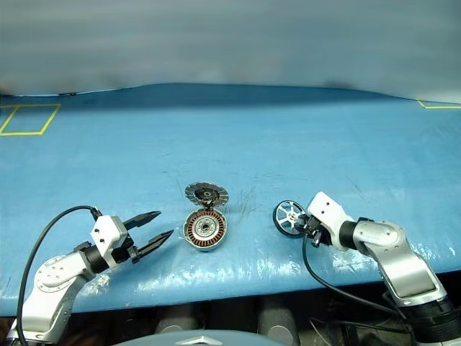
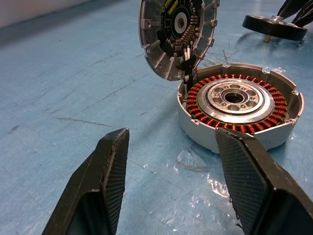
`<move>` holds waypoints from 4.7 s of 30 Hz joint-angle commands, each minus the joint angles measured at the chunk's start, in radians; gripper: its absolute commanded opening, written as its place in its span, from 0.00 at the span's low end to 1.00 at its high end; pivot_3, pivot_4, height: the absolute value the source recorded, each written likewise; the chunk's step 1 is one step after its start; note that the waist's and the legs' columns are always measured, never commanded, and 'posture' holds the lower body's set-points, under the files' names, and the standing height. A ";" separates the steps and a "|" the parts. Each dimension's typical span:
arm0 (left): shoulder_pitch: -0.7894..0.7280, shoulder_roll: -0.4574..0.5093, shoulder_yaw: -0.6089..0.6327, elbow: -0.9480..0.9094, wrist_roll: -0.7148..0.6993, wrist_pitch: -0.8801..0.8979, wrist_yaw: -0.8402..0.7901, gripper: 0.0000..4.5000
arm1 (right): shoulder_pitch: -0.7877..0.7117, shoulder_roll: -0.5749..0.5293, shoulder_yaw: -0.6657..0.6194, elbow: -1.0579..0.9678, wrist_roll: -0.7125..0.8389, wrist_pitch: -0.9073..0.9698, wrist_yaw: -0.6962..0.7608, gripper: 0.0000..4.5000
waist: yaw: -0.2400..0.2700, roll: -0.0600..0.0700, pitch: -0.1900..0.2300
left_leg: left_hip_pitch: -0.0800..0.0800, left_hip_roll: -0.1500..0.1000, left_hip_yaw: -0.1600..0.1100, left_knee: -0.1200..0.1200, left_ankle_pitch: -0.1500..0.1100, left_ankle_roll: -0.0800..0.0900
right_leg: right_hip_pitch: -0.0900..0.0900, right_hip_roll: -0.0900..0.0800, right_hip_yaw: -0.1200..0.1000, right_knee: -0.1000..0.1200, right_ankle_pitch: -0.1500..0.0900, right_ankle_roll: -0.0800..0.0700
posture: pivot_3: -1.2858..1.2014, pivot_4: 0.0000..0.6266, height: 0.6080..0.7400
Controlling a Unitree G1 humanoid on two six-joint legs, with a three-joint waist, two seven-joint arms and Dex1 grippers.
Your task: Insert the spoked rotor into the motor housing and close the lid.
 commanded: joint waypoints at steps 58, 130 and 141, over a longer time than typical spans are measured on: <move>0.007 -0.075 -0.040 0.101 0.019 -0.052 -0.062 0.66 | -0.374 0.321 0.396 0.035 -0.061 -0.148 0.144 0.01 | -0.007 -0.001 0.000 | 0.000 0.000 0.000 0.000 0.000 0.000 | 0.000 0.000 -0.001 0.000 0.001 -0.002 | 0.52 0.24 1.00; 0.002 -0.079 -0.042 0.193 0.027 -0.133 -0.055 0.66 | -0.281 0.501 0.306 0.031 0.156 -0.071 0.114 0.01 | -0.009 0.000 -0.002 | 0.000 0.001 0.000 -0.002 0.000 0.000 | -0.001 0.000 -0.001 0.000 0.000 -0.003 | 0.52 0.24 1.00; -0.001 -0.082 -0.039 0.204 0.025 -0.144 -0.056 0.66 | -0.229 0.290 0.202 0.003 0.051 -0.067 0.010 0.01 | -0.006 0.000 -0.002 | 0.000 -0.001 0.001 -0.002 0.000 0.000 | -0.001 -0.004 -0.002 0.000 0.000 -0.002 | 0.52 0.24 1.00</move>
